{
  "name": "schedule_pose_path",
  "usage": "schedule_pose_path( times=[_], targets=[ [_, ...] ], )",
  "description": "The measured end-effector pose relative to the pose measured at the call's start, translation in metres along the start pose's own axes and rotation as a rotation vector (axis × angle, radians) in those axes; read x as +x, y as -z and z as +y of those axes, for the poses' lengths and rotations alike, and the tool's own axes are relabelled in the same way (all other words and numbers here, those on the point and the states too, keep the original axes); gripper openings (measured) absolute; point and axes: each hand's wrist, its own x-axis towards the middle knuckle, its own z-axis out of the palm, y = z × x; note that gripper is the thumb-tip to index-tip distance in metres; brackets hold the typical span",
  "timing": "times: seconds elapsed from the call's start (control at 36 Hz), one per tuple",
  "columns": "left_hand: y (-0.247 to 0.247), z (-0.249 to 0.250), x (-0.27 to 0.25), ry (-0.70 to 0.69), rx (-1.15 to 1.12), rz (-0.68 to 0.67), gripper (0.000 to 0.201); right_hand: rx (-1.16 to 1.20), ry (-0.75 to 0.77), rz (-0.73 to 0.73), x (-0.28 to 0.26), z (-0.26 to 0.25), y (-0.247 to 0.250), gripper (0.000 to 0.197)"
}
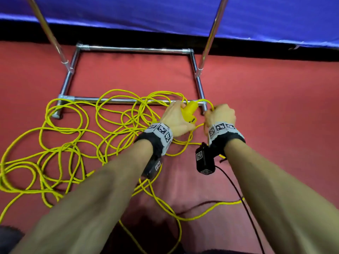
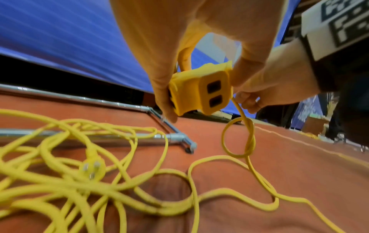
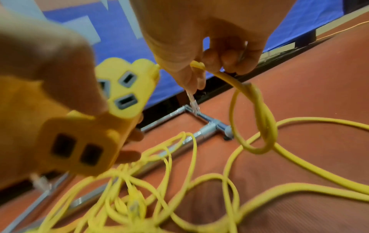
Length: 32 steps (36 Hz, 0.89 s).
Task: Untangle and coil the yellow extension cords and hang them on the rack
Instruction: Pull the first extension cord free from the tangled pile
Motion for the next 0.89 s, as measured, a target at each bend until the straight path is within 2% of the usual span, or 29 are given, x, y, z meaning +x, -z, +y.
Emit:
schedule_pose_path(
  times=[0.06,0.11,0.19,0.25,0.33,0.44,0.53,0.58,0.64,0.67,0.75,0.83,0.89],
  targets=[
    [0.024,0.007,0.003,0.037,-0.088,0.063,0.058,0.026,-0.011,0.036,0.001,-0.011,0.023,0.036],
    [0.047,0.015,0.001,0.059,-0.156,0.095,0.063,0.118,0.017,0.002,-0.001,-0.022,0.045,0.032],
    [0.080,0.034,-0.007,0.035,-0.216,0.120,0.062,0.485,0.047,-0.161,-0.015,-0.046,0.073,0.016],
    [0.100,0.046,-0.015,0.006,-0.266,0.145,0.053,0.703,0.055,-0.253,-0.030,-0.063,0.090,0.018],
    [0.124,0.063,-0.032,-0.028,-0.406,0.133,0.042,0.779,0.124,-0.334,-0.054,-0.089,0.119,0.022],
    [0.154,0.081,-0.056,-0.072,-0.516,0.150,0.039,0.838,0.237,-0.373,-0.084,-0.116,0.156,0.010],
    [0.175,0.089,-0.071,-0.108,-0.547,0.176,0.019,0.934,0.290,-0.395,-0.107,-0.133,0.175,0.011],
    [0.186,0.093,-0.082,-0.114,-0.596,0.184,0.015,0.997,0.293,-0.390,-0.118,-0.140,0.182,0.020],
    [0.194,0.095,-0.090,-0.111,-0.653,0.193,0.031,1.076,0.279,-0.401,-0.128,-0.146,0.183,0.027],
    [0.196,0.095,-0.092,-0.105,-0.670,0.192,0.040,1.119,0.268,-0.416,-0.131,-0.148,0.182,0.028],
    [0.202,0.091,-0.097,-0.082,-0.714,0.192,0.040,1.242,0.247,-0.468,-0.141,-0.155,0.176,0.025],
    [0.202,0.086,-0.098,-0.046,-0.841,0.200,0.054,1.278,0.264,-0.519,-0.144,-0.159,0.167,0.023],
    [0.199,0.083,-0.100,-0.022,-0.984,0.179,0.041,1.264,0.275,-0.543,-0.144,-0.159,0.162,0.022]
  ],
)
